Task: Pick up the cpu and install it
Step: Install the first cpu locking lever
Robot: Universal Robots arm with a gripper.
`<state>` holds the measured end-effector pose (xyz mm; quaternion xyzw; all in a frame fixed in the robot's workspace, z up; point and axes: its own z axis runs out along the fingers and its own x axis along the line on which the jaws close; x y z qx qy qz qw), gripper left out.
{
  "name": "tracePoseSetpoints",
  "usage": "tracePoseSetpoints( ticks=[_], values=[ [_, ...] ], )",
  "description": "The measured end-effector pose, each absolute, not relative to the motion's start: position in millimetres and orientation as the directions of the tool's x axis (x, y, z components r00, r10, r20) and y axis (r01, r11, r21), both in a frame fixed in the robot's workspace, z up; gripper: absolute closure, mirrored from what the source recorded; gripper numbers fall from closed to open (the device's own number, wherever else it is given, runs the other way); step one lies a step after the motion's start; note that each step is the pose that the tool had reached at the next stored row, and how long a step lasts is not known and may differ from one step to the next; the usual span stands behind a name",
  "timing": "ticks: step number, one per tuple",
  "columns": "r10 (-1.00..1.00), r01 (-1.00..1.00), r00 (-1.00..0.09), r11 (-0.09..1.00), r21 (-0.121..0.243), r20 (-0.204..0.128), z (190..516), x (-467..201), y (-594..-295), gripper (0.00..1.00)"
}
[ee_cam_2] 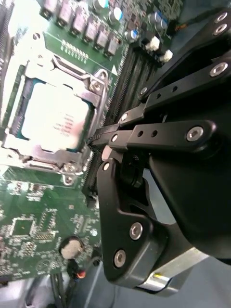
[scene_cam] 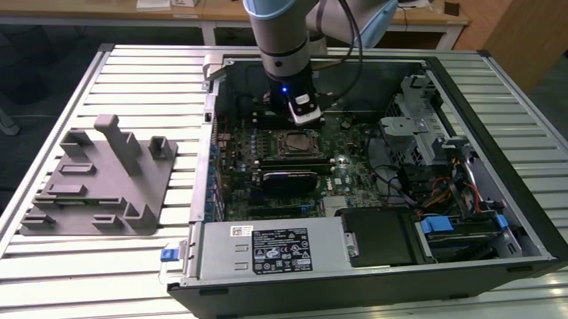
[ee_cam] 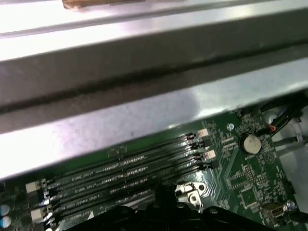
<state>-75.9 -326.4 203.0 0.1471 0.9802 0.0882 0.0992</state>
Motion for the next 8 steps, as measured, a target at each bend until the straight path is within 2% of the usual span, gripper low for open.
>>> tracePoseSetpoints(
  ticks=[8],
  values=[
    [0.294,0.276,-0.943,0.953,0.126,-0.158,202.9,-73.9,-332.1,0.89]
  ],
)
